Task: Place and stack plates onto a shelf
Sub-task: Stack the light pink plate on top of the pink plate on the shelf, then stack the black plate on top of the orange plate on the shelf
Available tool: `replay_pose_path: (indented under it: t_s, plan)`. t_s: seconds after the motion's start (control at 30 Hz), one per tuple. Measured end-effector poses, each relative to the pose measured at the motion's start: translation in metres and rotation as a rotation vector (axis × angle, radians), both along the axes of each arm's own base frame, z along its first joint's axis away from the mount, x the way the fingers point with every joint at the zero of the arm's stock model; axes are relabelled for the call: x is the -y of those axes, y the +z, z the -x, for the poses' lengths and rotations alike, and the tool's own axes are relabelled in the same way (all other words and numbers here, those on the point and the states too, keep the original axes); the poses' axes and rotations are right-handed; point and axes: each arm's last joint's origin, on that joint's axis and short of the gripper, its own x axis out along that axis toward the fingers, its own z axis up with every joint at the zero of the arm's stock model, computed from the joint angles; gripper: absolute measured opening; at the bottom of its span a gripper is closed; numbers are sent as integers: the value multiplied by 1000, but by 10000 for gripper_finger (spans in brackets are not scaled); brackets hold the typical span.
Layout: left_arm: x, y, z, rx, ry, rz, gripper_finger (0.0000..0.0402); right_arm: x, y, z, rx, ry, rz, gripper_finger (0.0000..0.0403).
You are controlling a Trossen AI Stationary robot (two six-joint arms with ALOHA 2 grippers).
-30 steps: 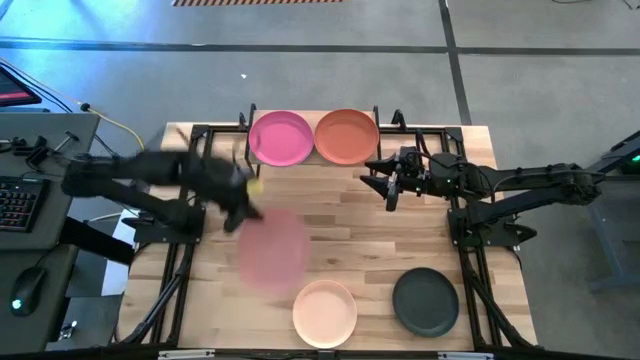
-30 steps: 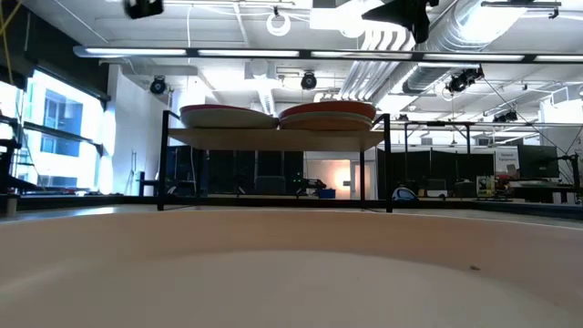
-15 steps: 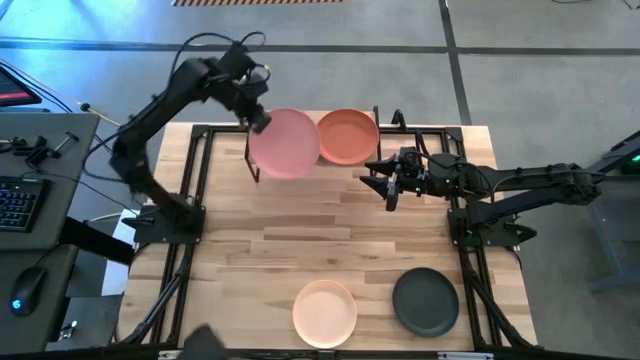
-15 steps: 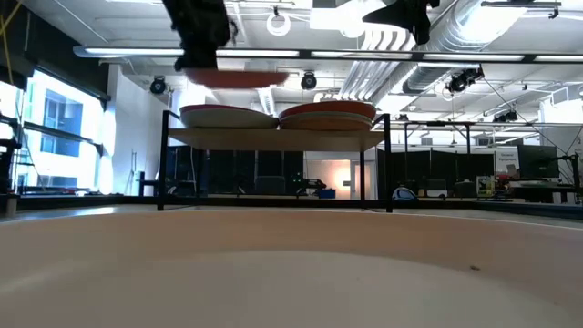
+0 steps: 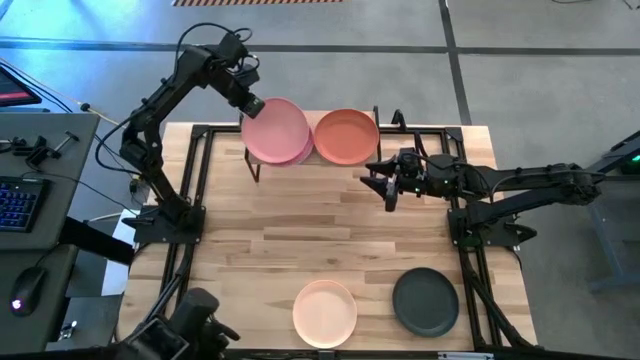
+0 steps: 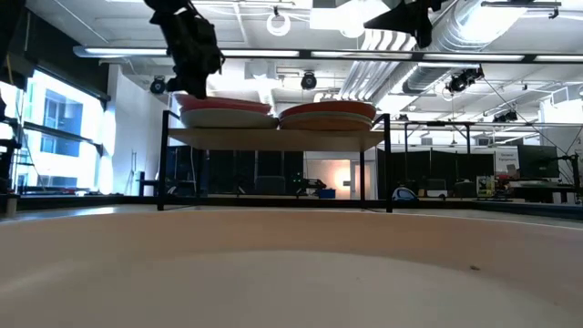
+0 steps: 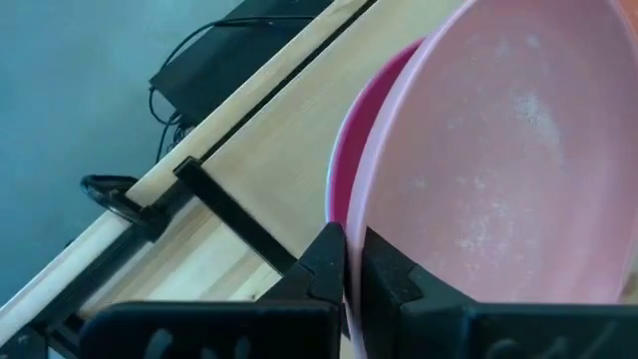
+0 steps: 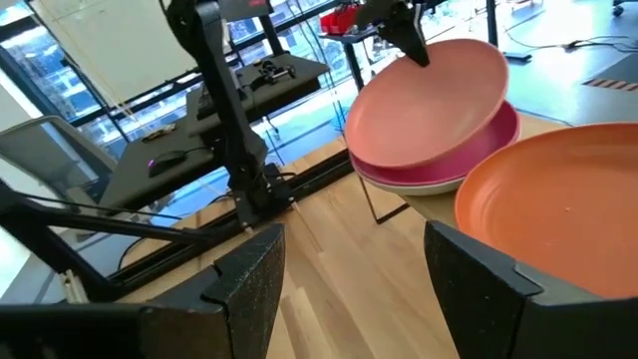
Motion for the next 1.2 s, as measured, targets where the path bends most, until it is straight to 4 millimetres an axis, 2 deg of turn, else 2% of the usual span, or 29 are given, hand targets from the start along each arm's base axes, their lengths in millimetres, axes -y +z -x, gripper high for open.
replay_pose_path:
  t_s: [0.17, 0.37, 0.53, 0.7, 0.77, 0.9, 1.03, 1.1, 1.2]
  plan:
    - [0, -4, -5, 12, -32, -15, 18, 0, -1, 0, -5, -14, 3, 222]
    - [5, -16, -13, -67, -70, -41, 39, 0, -1, 0, -6, -13, 3, 222]
    - [5, -8, -18, 1, -62, -97, 88, 0, -1, 0, -5, -14, 3, 222]
    - [12, 2, -15, 32, -68, -125, 138, 0, 0, 0, -1, -12, 7, 222]
    - [19, 11, -12, 96, -61, -107, 151, 0, 1, 0, 6, -1, 16, 222]
    - [46, 43, -3, 312, -101, -85, 162, -3, 20, 2, -79, 61, -2, 222]
    - [91, 82, 0, 470, -166, -223, 162, -16, 32, 9, -385, 137, -97, 222]
    - [117, 95, 2, 573, -201, -302, 163, -27, 27, 14, -556, 194, -179, 222]
    - [151, 104, 6, 764, -229, -414, 163, -52, 4, 22, -814, 266, -284, 222]
